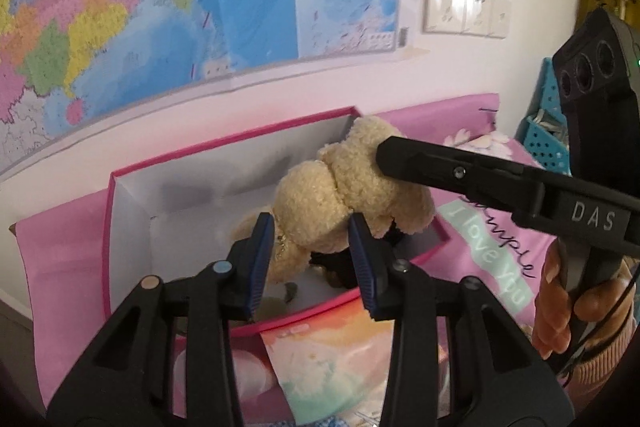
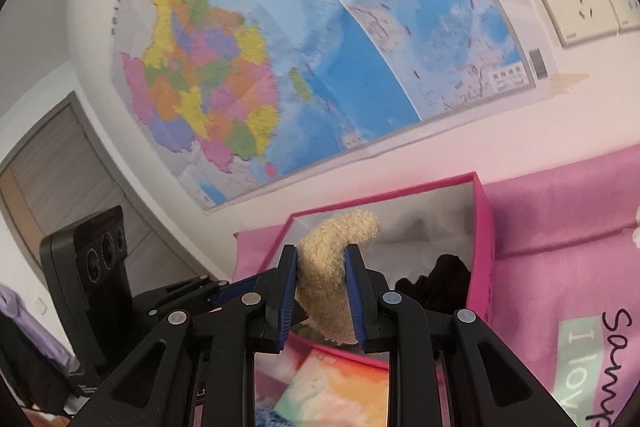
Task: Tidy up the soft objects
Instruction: 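Lift the beige teddy bear into the pink box and open the left tool, then move the left tool to the floral tissue pack and grasp it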
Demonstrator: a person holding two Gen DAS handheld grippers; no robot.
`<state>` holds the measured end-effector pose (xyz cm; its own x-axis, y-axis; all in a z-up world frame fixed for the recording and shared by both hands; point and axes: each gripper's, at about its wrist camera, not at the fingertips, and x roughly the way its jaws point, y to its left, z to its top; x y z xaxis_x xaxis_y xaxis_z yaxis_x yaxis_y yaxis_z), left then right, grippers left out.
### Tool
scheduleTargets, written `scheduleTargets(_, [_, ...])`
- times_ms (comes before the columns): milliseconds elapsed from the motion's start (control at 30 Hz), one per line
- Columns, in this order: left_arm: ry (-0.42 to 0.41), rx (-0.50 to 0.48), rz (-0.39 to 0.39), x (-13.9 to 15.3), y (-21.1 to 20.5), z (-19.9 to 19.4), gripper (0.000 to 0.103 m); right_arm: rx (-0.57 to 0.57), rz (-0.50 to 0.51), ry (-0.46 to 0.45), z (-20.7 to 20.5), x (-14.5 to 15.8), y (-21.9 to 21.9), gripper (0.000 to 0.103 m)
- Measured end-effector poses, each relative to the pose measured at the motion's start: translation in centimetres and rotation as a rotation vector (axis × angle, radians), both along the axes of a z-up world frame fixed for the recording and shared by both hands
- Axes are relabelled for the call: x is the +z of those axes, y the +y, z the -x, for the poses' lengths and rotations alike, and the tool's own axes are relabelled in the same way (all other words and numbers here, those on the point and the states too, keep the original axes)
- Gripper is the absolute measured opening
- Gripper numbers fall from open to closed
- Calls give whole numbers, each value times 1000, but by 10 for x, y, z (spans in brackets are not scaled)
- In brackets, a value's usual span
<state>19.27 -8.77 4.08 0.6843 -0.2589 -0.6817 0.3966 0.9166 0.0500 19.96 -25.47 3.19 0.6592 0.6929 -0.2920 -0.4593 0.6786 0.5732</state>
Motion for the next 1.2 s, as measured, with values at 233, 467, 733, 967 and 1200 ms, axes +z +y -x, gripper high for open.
scheduleTargets(233, [31,37,-31,-16,3,-2,41,-62,150,106,-23,-30,10,35])
scheduleTargets(467, [-12,-2,47,-7,23,33,41,-100,251,88,1,-35,7,37])
scheduleTargets(733, [-28,-60,127,2,45,78,42,-50,220,75,35,-27,-1,37])
scheduleTargets(967, [-24,-49,153,-3,58,110,45,4,199,47,71,-19,-2,44])
scheduleTargets(1200, [19,-34,174,-19,70,135,45,64,219,50,103,-25,2,45])
